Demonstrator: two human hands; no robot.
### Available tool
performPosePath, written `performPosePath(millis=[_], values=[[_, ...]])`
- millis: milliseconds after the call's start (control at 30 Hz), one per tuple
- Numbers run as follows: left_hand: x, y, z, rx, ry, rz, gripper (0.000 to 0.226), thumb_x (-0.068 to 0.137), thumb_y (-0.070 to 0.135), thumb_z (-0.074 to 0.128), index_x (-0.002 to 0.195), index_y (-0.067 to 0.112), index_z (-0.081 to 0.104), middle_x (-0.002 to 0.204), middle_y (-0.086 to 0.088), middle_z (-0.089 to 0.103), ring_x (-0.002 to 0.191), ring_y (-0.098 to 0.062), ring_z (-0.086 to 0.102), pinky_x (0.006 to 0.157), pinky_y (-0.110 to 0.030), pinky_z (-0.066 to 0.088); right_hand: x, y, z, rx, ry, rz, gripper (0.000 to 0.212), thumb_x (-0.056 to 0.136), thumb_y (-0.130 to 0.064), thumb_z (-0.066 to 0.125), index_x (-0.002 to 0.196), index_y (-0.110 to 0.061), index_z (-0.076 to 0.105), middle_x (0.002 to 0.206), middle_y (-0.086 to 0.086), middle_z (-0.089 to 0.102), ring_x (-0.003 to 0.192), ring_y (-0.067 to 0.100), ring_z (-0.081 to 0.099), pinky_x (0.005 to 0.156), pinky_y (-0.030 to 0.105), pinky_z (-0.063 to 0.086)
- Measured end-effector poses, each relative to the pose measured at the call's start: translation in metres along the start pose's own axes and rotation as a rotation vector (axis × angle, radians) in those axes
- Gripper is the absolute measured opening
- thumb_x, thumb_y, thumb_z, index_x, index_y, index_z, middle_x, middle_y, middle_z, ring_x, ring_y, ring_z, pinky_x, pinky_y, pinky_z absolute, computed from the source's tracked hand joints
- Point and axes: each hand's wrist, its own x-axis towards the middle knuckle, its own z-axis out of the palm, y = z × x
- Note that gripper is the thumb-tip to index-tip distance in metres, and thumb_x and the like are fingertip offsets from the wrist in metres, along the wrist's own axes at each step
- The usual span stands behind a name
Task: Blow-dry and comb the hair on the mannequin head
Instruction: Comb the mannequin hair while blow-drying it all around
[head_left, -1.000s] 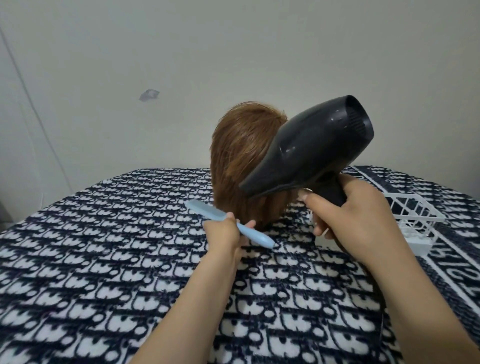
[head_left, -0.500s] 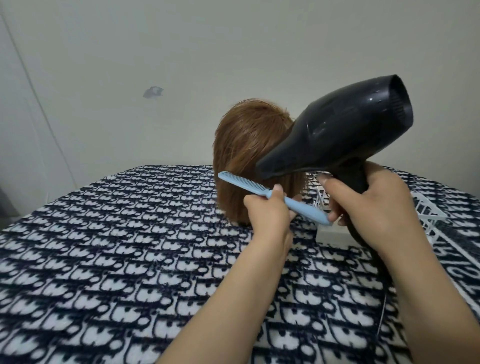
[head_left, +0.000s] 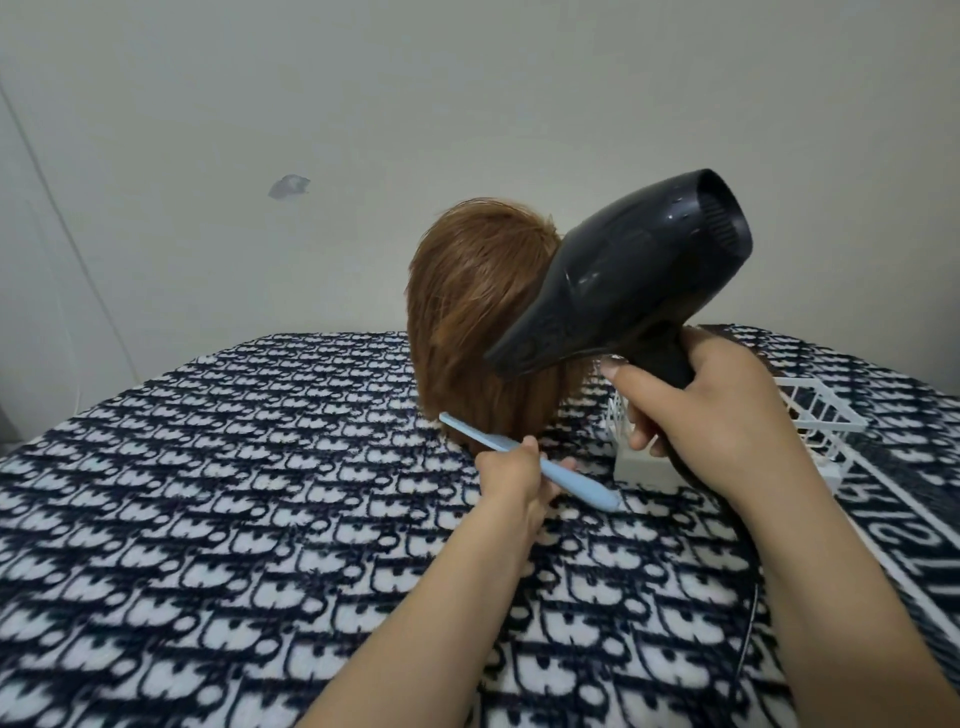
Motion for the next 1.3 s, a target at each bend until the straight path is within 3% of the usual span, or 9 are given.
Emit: performPosePath(millis=[133, 267, 433, 567, 767, 1000, 1100, 1200, 1300], values=[[0.002, 0.001, -0.021, 0.092, -0.015, -0.011, 0.034, 0.099, 0.006, 0.047, 0.132, 0.007, 0.036, 0.123, -0.02, 0.048, 0.073, -0.037, 0.068, 0.072, -0.051, 0.057, 0.0, 0.002, -0.001, -0.024, -0.017, 0.025, 0.018, 0.09, -0.035, 0.07, 0.081, -0.021, 0.062, 0.059, -0.008, 0.07, 0.04, 0.006, 0.063, 0.043, 0.018, 0.047], [0.003, 0.016, -0.036, 0.124, -0.029, -0.031, 0.03, 0.1, 0.004, 0.043, 0.13, 0.003, 0.039, 0.118, -0.023, 0.047, 0.068, -0.038, 0.066, 0.048, -0.044, 0.055, -0.001, 0.001, 0.002, 0.03, -0.039, 0.037, 0.017, 0.091, -0.033, 0.07, 0.082, -0.02, 0.063, 0.057, -0.005, 0.071, 0.037, 0.005, 0.061, 0.039, 0.011, 0.042], [-0.004, 0.025, -0.046, 0.165, -0.037, -0.055, 0.022, 0.101, 0.003, 0.039, 0.122, -0.001, 0.041, 0.095, -0.017, 0.049, 0.07, -0.04, 0.061, 0.055, -0.044, 0.05, -0.001, 0.002, 0.005, 0.013, -0.053, 0.051, 0.019, 0.091, -0.034, 0.071, 0.081, -0.021, 0.062, 0.056, -0.005, 0.07, 0.04, 0.007, 0.064, 0.042, 0.019, 0.048], [-0.008, 0.027, -0.051, 0.2, -0.034, -0.08, 0.014, 0.102, 0.002, 0.037, 0.115, 0.0, 0.04, 0.091, -0.016, 0.051, 0.071, -0.04, 0.058, 0.062, -0.047, 0.048, -0.001, 0.004, 0.01, -0.048, -0.041, 0.045, 0.017, 0.09, -0.035, 0.071, 0.083, -0.022, 0.062, 0.055, -0.003, 0.069, 0.041, 0.008, 0.065, 0.046, 0.027, 0.05], [-0.004, 0.03, -0.056, 0.161, -0.004, -0.164, 0.031, 0.104, 0.003, 0.031, 0.132, 0.0, 0.042, 0.129, -0.017, 0.052, 0.115, -0.043, 0.054, 0.077, -0.045, 0.046, -0.003, 0.003, 0.017, -0.048, -0.066, 0.043, 0.013, 0.088, -0.036, 0.071, 0.088, -0.024, 0.064, 0.057, -0.002, 0.069, 0.042, 0.009, 0.067, 0.043, 0.024, 0.05], [-0.002, 0.036, -0.063, 0.1, 0.063, -0.151, 0.011, 0.104, 0.002, 0.028, 0.109, -0.004, 0.037, 0.084, -0.013, 0.044, 0.121, -0.037, 0.052, 0.081, -0.041, 0.045, -0.004, 0.002, 0.02, -0.049, -0.047, 0.033, 0.013, 0.088, -0.038, 0.07, 0.085, -0.028, 0.063, 0.056, -0.006, 0.069, 0.042, 0.009, 0.067, 0.045, 0.023, 0.048], [-0.005, 0.038, -0.065, 0.088, 0.091, -0.138, 0.011, 0.104, 0.002, 0.03, 0.103, -0.003, 0.04, 0.083, -0.013, 0.045, 0.108, -0.038, 0.057, 0.073, -0.04, 0.05, -0.004, 0.001, 0.021, -0.073, -0.042, 0.029, 0.015, 0.087, -0.04, 0.07, 0.085, -0.028, 0.062, 0.056, -0.004, 0.069, 0.043, 0.008, 0.067, 0.045, 0.023, 0.047], [0.0, 0.041, -0.069, 0.129, 0.134, -0.081, 0.023, 0.103, 0.003, 0.031, 0.085, 0.002, 0.045, 0.077, -0.012, 0.046, 0.075, -0.032, 0.059, 0.048, -0.04, 0.052, -0.005, 0.0, 0.023, -0.091, -0.055, 0.02, 0.014, 0.088, -0.039, 0.07, 0.085, -0.029, 0.061, 0.056, -0.006, 0.069, 0.044, 0.008, 0.067, 0.047, 0.027, 0.049], [0.007, 0.052, -0.075, 0.193, 0.203, 0.086, 0.014, 0.097, 0.0, 0.032, 0.097, 0.003, 0.045, 0.073, -0.011, 0.049, 0.055, -0.023, 0.049, 0.043, -0.03, 0.044, -0.006, 0.0, 0.023, -0.081, -0.05, 0.019, 0.013, 0.089, -0.039, 0.071, 0.085, -0.031, 0.061, 0.056, -0.006, 0.069, 0.043, 0.007, 0.067, 0.045, 0.024, 0.048]])
